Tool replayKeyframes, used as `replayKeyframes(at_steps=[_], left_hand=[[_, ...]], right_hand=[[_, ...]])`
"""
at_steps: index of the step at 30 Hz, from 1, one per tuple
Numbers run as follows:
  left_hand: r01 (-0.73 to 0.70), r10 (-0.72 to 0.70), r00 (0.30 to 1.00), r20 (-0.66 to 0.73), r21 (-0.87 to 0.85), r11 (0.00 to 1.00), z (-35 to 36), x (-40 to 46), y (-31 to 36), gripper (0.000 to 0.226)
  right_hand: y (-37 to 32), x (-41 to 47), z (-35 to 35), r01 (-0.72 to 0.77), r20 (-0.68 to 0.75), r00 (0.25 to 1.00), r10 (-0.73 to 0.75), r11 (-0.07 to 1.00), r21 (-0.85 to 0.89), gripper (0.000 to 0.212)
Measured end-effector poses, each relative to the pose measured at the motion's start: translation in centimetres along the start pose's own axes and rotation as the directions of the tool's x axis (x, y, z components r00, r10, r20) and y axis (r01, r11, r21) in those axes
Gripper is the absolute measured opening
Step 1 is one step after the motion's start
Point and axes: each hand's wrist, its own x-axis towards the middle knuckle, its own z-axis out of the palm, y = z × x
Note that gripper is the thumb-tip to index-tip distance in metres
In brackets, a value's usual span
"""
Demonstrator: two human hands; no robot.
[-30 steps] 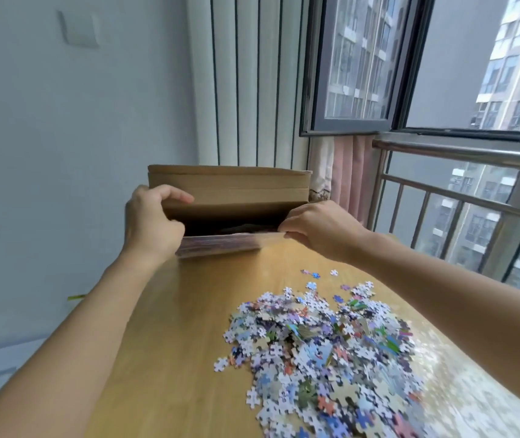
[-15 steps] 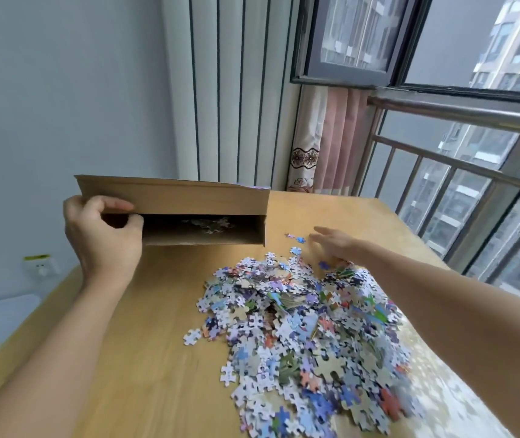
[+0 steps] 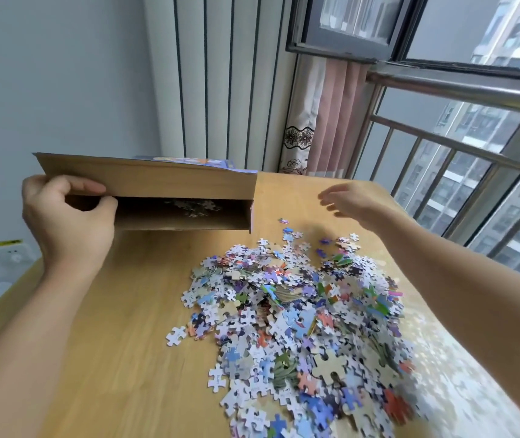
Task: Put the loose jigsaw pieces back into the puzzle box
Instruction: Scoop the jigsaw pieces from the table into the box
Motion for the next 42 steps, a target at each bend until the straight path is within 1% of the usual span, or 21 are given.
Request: replayKeyframes(at_steps=[2, 3, 5, 6, 8, 10, 11, 13, 14, 15, 17, 18, 20, 22, 25, 29, 34, 38, 39, 40, 42], left_hand=[[0.033, -0.033, 0.999, 0.02, -0.005, 0.999, 0.3, 0.4, -0.6, 0.015], [0.035, -0.035, 0.999, 0.025, -0.006, 0.999, 0.4, 0.3, -0.6, 0.015], [0.025, -0.025, 0.999, 0.034, -0.008, 1.0, 0.6, -0.3, -0.3, 0.015], [0.018, -0.017, 0.999, 0.038, -0.013, 1.0, 0.8, -0.6, -0.2, 0.015], [0.012, -0.01, 0.999, 0.05, -0.025, 1.0, 0.9, -0.9, 0.0, 0.015], [0.014, -0.013, 0.998, 0.059, -0.026, 1.0, 1.1, -0.9, -0.1, 0.013], [0.013, -0.011, 0.998, 0.061, -0.026, 1.0, 1.1, -0.9, -0.2, 0.013], [0.002, -0.001, 0.999, 0.051, -0.019, 1.0, 1.3, -1.2, -0.1, 0.013], [-0.01, 0.01, 0.999, 0.033, -0.015, 1.0, 1.2, -1.4, 0.1, 0.013], [-0.029, 0.029, 0.999, 0.017, -0.013, 0.999, 1.4, -1.6, 0.4, 0.014], [-0.057, 0.057, 0.998, -0.011, -0.005, 0.998, 1.5, -1.9, 0.8, 0.016], [-0.063, 0.063, 0.998, -0.017, 0.002, 0.998, 1.6, -2.0, 0.8, 0.015], [-0.072, 0.072, 0.997, -0.014, 0.014, 0.997, 1.5, -2.0, 0.9, 0.014], [-0.077, 0.077, 0.997, -0.01, 0.014, 0.997, 1.3, -1.9, 0.9, 0.014], [-0.09, 0.09, 0.996, -0.004, 0.03, 0.995, 1.3, -2.0, 1.1, 0.015], [-0.074, 0.074, 0.997, 0.007, 0.021, 0.997, 1.2, -2.1, 1.4, 0.016], [-0.067, 0.067, 0.997, 0.03, 0.007, 0.998, 1.3, -2.8, 1.8, 0.019], [-0.055, 0.054, 0.996, 0.065, 0.013, 0.998, 1.1, -3.8, 1.9, 0.018], [-0.058, 0.056, 0.995, 0.077, 0.019, 0.998, 0.9, -4.3, 1.8, 0.019], [-0.071, 0.069, 0.994, 0.089, 0.027, 0.997, 0.8, -4.8, 1.8, 0.02], [-0.118, 0.112, 0.986, 0.121, 0.041, 0.992, 0.3, -5.9, 1.8, 0.022]], right_hand=[[2.4, -0.3, -0.4, -0.143, -0.087, 0.988, 0.124, 0.95, -0.278, 0.046], [3.6, -0.5, -0.2, -0.229, -0.071, 0.973, 0.218, 0.918, -0.323, 0.056], [4.5, -1.5, 0.5, -0.324, -0.001, 0.942, 0.336, 0.908, -0.265, 0.07], [4.2, -2.3, 1.0, -0.322, 0.034, 0.941, 0.338, 0.918, -0.23, 0.073], [3.4, -3.4, 1.8, -0.285, 0.11, 0.944, 0.312, 0.935, -0.213, 0.071], [2.4, -5.2, 2.4, -0.224, 0.183, 0.945, 0.272, 0.943, -0.247, 0.063], [2.0, -5.8, 2.4, -0.187, 0.223, 0.945, 0.238, 0.956, -0.228, 0.058], [1.5, -6.2, 2.1, -0.12, 0.292, 0.946, 0.139, 0.989, -0.082, 0.047], [0.9, -6.0, 2.0, -0.084, 0.278, 0.957, 0.086, 0.996, -0.02, 0.041], [0.2, -5.5, 1.9, -0.038, 0.225, 0.974, 0.034, 0.999, 0.01, 0.034], [-0.6, -3.6, 2.3, 0.068, 0.139, 0.988, -0.061, 0.996, -0.05, 0.032], [-0.9, -2.6, 2.9, 0.088, 0.164, 0.984, -0.073, 0.992, -0.087, 0.037], [-1.4, -1.5, 4.5, 0.094, 0.293, 0.956, -0.036, 0.978, -0.184, 0.046], [-1.7, -0.8, 6.3, 0.115, 0.375, 0.927, -0.009, 0.959, -0.26, 0.049], [-2.8, -1.4, 7.5, 0.126, 0.41, 0.912, -0.007, 0.956, -0.264, 0.047], [-3.7, -5.4, 7.8, 0.283, 0.503, 0.863, -0.049, 0.871, -0.401, 0.053], [-3.7, -10.9, 7.1, 0.393, 0.456, 0.868, -0.198, 0.834, -0.386, 0.041], [-2.9, -13.4, 4.8, 0.362, 0.404, 0.884, -0.235, 0.891, -0.274, 0.035], [-2.5, -13.9, 3.8, 0.347, 0.367, 0.897, -0.247, 0.907, -0.238, 0.039], [-2.2, -14.4, 2.7, 0.329, 0.326, 0.913, -0.247, 0.917, -0.227, 0.048], [-1.1, -15.7, 0.2, 0.261, 0.285, 0.941, -0.18, 0.924, -0.278, 0.08]])
